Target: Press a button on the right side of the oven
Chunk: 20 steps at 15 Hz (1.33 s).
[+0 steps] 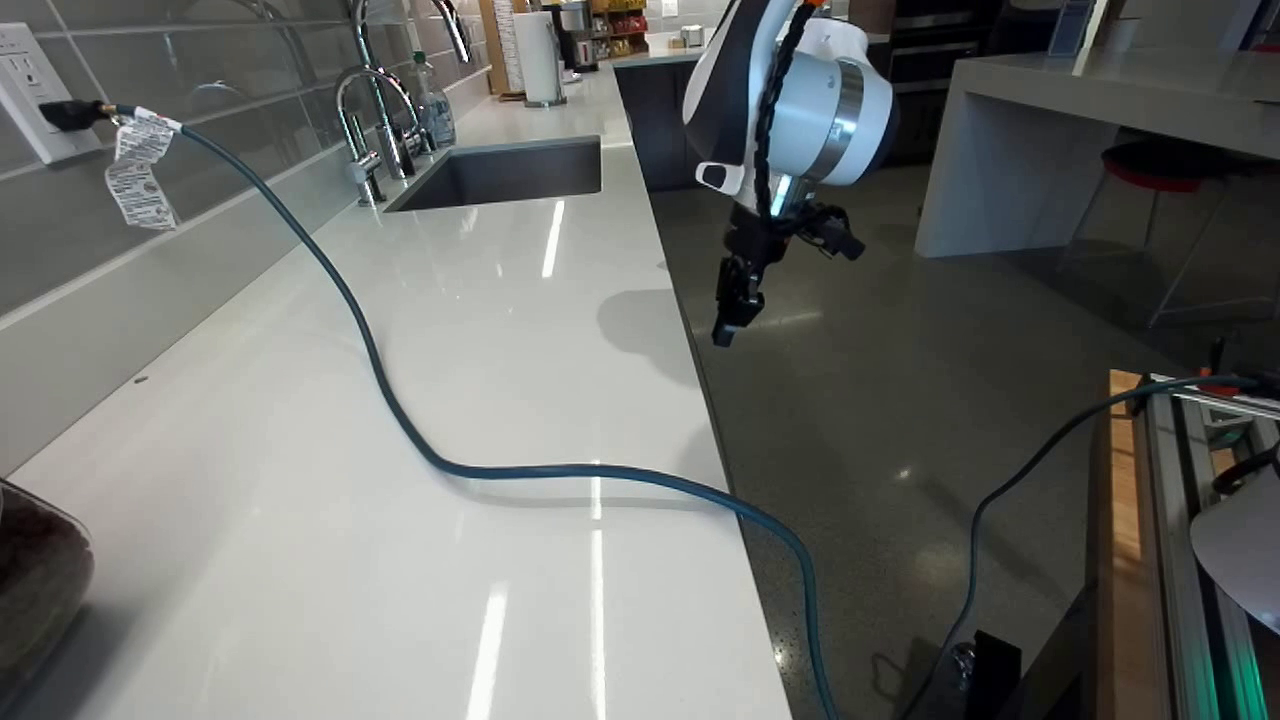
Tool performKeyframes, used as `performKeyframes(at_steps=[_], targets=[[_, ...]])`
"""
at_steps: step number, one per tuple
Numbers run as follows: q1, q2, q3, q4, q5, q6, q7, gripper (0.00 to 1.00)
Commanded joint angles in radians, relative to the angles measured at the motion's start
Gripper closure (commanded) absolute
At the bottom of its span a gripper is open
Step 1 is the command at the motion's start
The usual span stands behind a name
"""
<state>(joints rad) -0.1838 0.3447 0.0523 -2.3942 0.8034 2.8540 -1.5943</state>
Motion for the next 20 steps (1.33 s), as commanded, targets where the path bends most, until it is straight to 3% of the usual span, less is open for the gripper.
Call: performKeyframes(at_steps=[1, 8, 14, 15, 20], targets=[[0.057, -0.038, -0.052, -0.047, -0.082, 0.02, 0.096, 0.54], [0.141, -0.075, -0.148, -0.076, -0.232, 0.002, 0.259, 0.01], [0.231, -0.106, -0.253, -0.093, -0.408, -0.025, 0.434, 0.0], [0.153, -0.118, -0.186, -0.1, -0.505, -0.022, 0.515, 0.0], [0.129, -0.165, -0.168, -0.098, -0.704, -0.09, 0.696, 0.0]])
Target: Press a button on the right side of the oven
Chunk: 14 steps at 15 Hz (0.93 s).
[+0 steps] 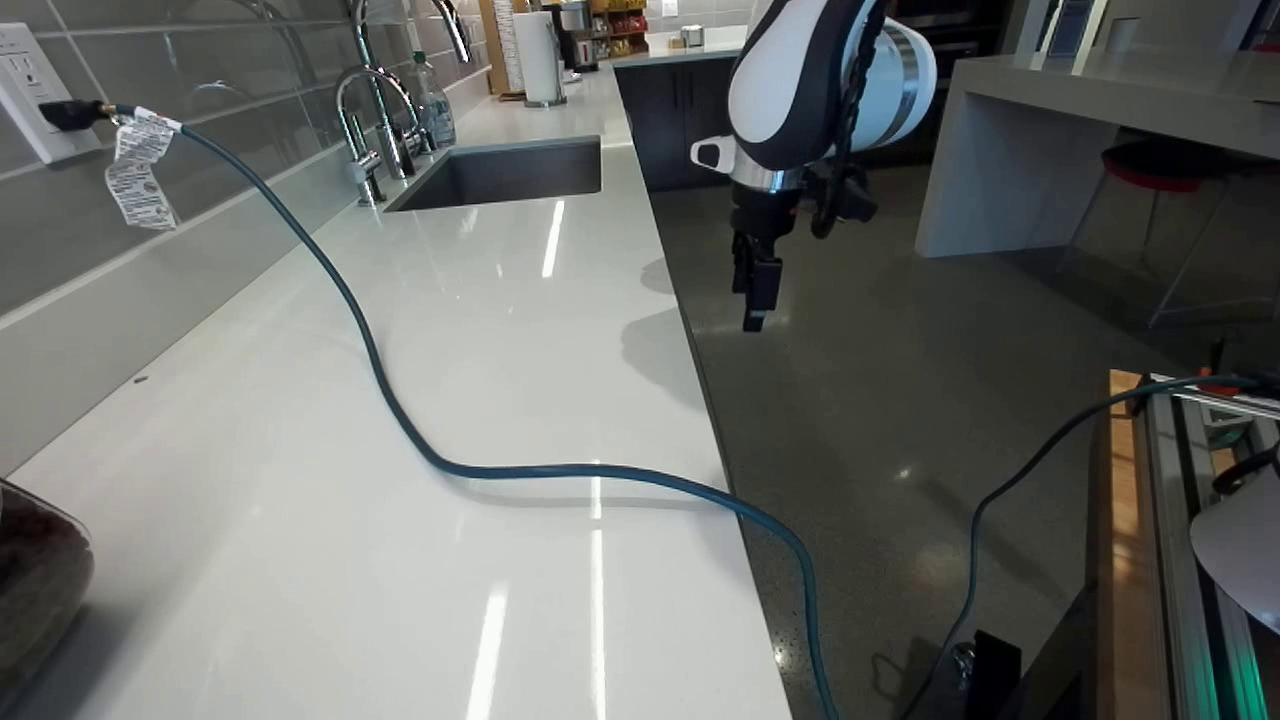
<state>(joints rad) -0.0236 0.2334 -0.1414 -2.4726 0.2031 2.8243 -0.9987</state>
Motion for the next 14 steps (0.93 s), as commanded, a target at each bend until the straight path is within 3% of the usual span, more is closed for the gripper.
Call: performKeyframes(at_steps=[1, 14], targets=[[-0.037, -0.067, 0.033, -0.019, -0.127, -0.081, 0.124, 0.0], [-0.039, -0.209, 0.069, -0.018, -0.219, -0.306, 0.264, 0.0]])
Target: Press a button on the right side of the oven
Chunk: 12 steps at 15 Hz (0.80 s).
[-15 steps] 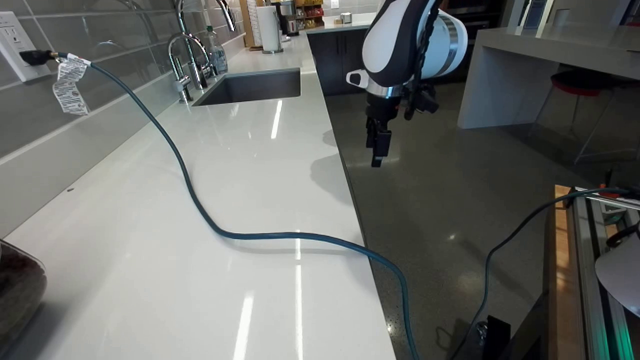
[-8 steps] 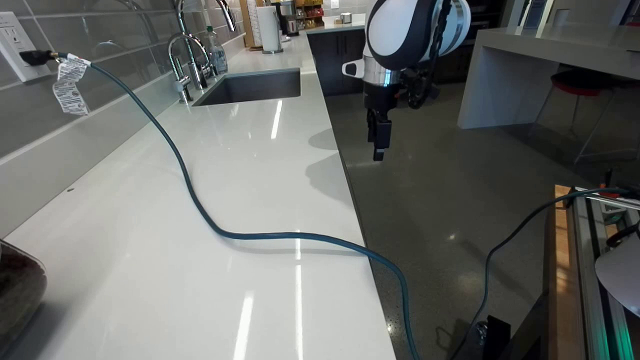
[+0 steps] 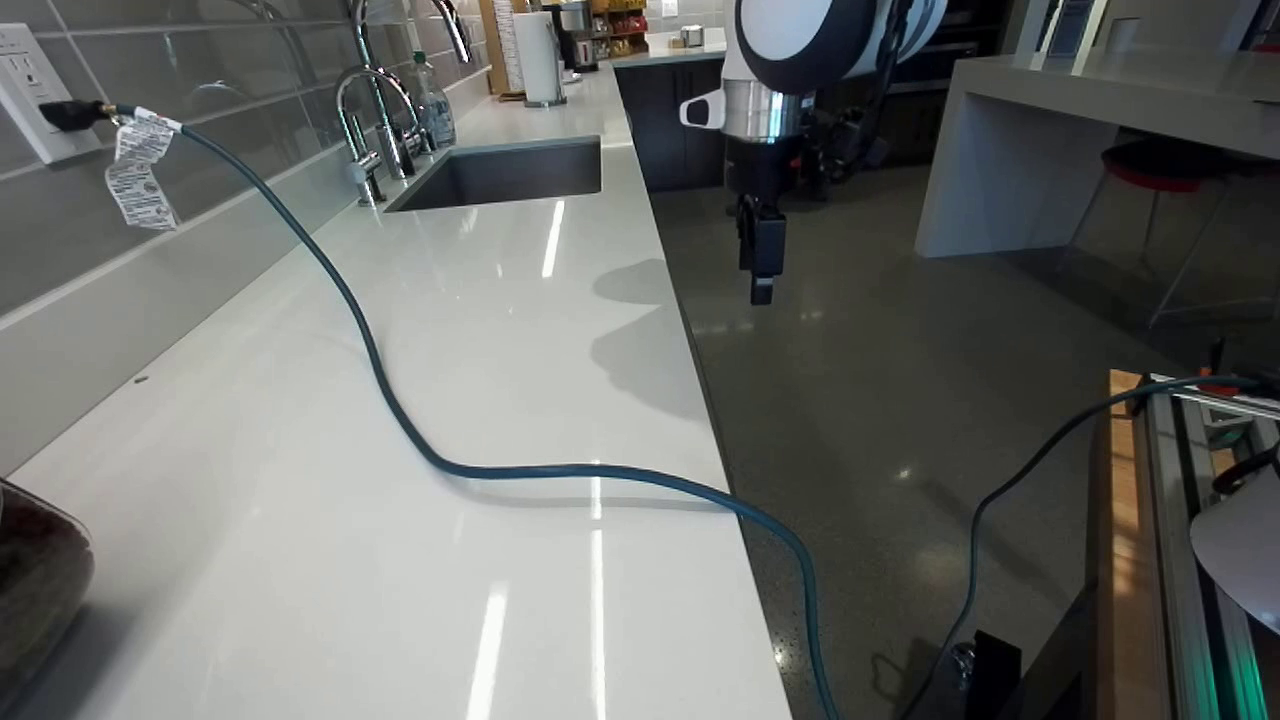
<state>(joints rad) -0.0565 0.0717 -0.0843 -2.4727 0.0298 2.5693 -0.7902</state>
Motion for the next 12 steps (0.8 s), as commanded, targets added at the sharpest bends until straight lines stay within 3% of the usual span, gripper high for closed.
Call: performKeyframes(at_steps=[1, 12], targets=[[-0.005, -0.056, 0.013, -0.018, -0.053, -0.064, 0.065, 0.0], [0.005, -0.151, 0.021, -0.017, -0.117, -0.149, 0.142, 0.0]])
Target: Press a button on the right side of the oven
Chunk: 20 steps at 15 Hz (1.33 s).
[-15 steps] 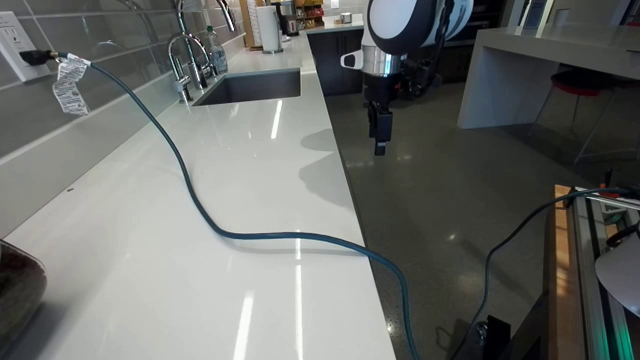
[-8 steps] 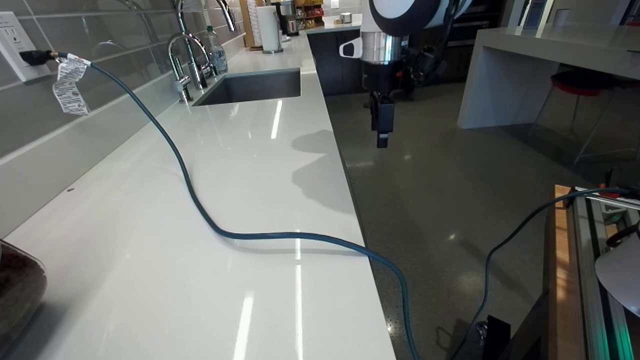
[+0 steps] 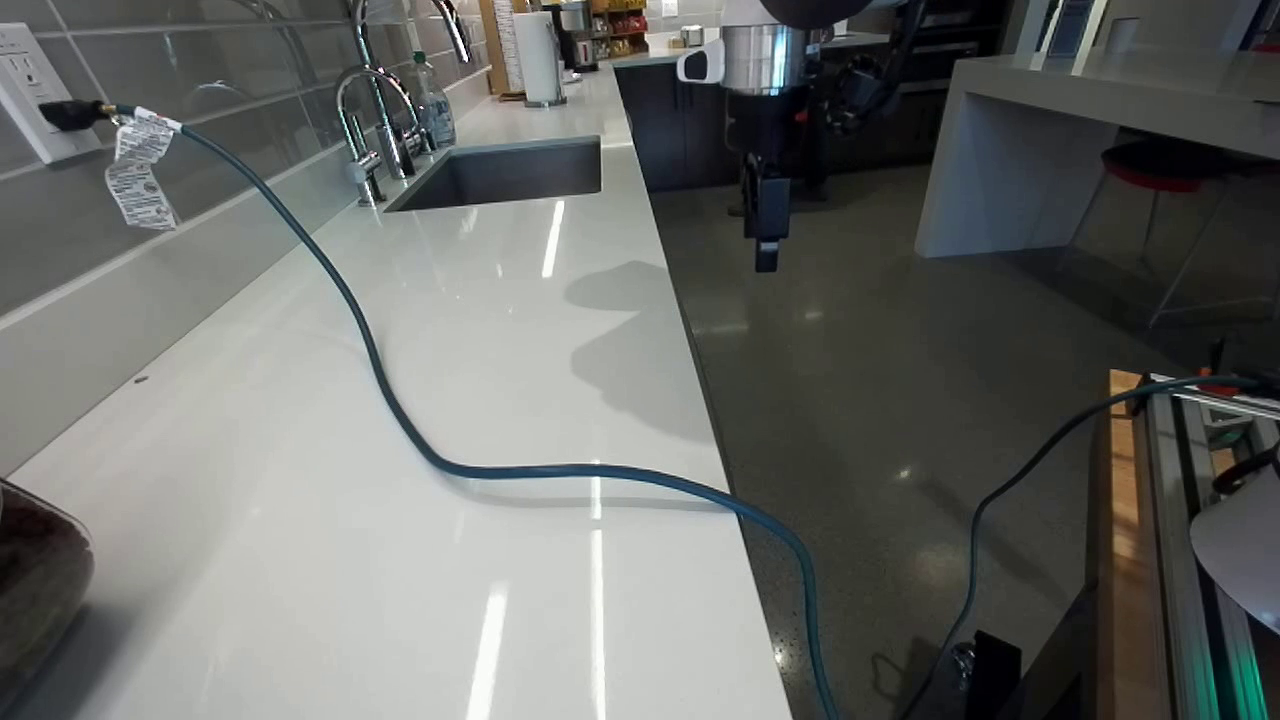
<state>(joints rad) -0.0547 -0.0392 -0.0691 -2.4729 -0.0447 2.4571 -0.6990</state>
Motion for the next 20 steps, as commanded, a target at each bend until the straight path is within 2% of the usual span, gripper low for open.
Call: performKeyframes(at_steps=[1, 16, 17, 20], targets=[[0.005, -0.048, 0.007, -0.018, -0.047, -0.044, 0.057, 0.0], [0.012, -0.139, 0.007, -0.021, -0.063, -0.059, 0.098, 0.0], [0.016, -0.106, -0.004, 0.001, -0.031, -0.035, 0.06, 0.0], [0.017, -0.116, -0.005, 0.0, -0.031, -0.035, 0.064, 0.0]])
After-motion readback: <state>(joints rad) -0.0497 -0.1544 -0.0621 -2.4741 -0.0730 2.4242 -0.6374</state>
